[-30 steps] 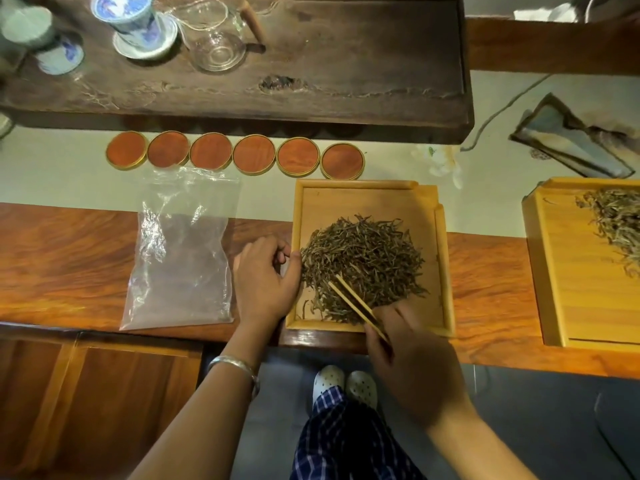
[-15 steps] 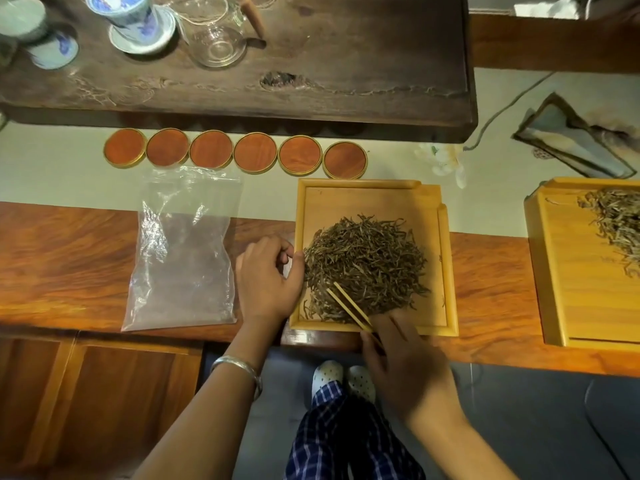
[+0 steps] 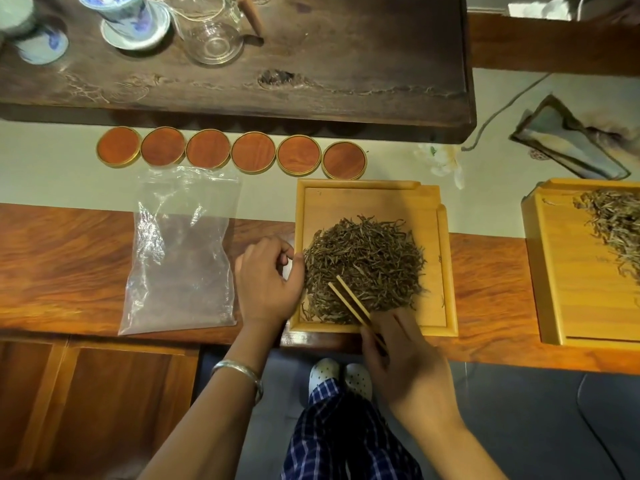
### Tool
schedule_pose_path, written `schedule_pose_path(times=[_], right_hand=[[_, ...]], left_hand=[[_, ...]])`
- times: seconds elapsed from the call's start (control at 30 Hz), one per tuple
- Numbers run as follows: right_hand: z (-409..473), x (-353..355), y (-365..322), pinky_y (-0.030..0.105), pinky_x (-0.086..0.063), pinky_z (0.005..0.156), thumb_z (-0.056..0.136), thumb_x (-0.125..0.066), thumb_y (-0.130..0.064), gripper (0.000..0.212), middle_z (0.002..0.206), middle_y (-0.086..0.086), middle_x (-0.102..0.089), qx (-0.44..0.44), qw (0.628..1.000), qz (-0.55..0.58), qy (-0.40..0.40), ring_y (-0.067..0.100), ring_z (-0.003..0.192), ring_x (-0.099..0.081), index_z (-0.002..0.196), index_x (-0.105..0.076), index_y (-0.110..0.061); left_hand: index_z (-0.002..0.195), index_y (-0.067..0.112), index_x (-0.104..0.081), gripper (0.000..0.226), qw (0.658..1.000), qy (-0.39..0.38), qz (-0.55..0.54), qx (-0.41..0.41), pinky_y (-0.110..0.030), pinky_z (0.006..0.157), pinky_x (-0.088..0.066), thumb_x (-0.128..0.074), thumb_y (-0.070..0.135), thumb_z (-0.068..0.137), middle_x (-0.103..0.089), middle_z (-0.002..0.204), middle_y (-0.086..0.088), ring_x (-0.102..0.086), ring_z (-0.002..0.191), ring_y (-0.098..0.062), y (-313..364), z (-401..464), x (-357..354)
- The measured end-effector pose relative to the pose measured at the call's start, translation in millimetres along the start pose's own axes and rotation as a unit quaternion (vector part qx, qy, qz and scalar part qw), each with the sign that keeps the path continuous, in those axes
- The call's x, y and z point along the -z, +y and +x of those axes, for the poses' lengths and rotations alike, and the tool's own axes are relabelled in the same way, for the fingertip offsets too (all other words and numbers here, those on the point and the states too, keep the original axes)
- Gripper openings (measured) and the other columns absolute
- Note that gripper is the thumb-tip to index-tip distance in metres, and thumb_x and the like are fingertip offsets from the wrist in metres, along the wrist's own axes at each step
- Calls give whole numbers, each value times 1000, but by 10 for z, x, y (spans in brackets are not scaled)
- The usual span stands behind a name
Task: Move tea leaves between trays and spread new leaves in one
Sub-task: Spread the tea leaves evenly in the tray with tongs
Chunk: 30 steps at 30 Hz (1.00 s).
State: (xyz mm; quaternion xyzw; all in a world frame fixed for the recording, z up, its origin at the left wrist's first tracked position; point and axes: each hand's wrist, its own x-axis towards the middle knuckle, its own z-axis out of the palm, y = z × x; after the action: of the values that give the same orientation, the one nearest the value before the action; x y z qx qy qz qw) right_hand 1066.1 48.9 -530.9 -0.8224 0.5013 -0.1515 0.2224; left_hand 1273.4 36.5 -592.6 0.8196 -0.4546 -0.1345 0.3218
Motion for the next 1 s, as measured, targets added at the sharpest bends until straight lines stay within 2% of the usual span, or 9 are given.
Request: schedule_pose_path(times=[0.1, 0.2, 0.33, 0.47, 0.63, 0.77, 0.87, 1.0], right_hand=[[84, 45, 2, 32, -45, 37, 92, -53, -27, 19, 86, 2, -60, -16, 1000, 5, 13, 22, 53, -57, 90, -64, -11], [276, 54, -38, 26, -40, 37, 92, -57, -22, 12, 88, 3, -60, -31, 999, -20, 5, 23, 52, -57, 89, -63, -12], [533, 12, -100, 19, -29, 42, 86, -66, -14, 6, 87, 7, -61, -12, 998, -60, 4, 22, 52, -57, 86, -63, -8], [635, 5, -104, 14, -26, 43, 83, -68, -11, 6, 85, 7, -61, 8, 997, -74, 31, 19, 51, -56, 86, -64, -7], [666, -57, -130, 18, -34, 41, 84, -67, -10, 7, 87, 9, -62, 9, 997, -72, 30, 22, 53, -58, 89, -64, -5], [812, -64, -151, 21, -38, 42, 89, -61, -11, 8, 90, 10, -62, 8, 996, -66, 58, 19, 57, -55, 91, -64, -4], [828, -63, -124, 22, -40, 40, 89, -60, -10, 6, 90, 9, -60, 1, 997, -57, 61, 18, 55, -53, 91, -63, -5], [904, -114, -165, 22, -37, 43, 94, -54, -13, 12, 92, 10, -59, 11, 996, -68, 53, 19, 56, -52, 95, -62, -5]], left_hand=[[70, 25, -46, 18, 1000, 0, -3, 2, -28, 68, -23, -59, 25, 82, -49, 66, 4, -38, 66, -11, 1, -7, 3], [70, 26, -45, 18, 1000, 1, 2, 3, -27, 68, -21, -59, 26, 82, -47, 66, 6, -37, 66, -10, -2, -10, 0], [70, 27, -44, 17, 1000, 2, 9, -3, -27, 68, -19, -56, 29, 82, -45, 66, 8, -34, 66, -8, -17, -11, -9], [71, 30, -42, 16, 1000, -4, 10, 0, -28, 69, -22, -54, 31, 81, -43, 66, 11, -34, 67, -8, -5, -4, -11], [73, 30, -36, 18, 1000, -1, 16, -13, -30, 67, -23, -51, 33, 83, -41, 67, 9, -35, 66, -12, 5, -2, -2], [73, 27, -39, 18, 1000, -2, 24, -19, -32, 67, -28, -52, 32, 84, -44, 67, 6, -39, 65, -16, -21, 2, -15], [72, 18, -48, 19, 999, -3, 31, -20, -34, 66, -30, -52, 32, 84, -47, 67, 4, -40, 65, -17, -42, -3, -28], [73, 23, -45, 16, 999, 0, 27, -18, -31, 66, -25, -51, 33, 84, -46, 67, 7, -38, 66, -14, -37, 1, -29]])
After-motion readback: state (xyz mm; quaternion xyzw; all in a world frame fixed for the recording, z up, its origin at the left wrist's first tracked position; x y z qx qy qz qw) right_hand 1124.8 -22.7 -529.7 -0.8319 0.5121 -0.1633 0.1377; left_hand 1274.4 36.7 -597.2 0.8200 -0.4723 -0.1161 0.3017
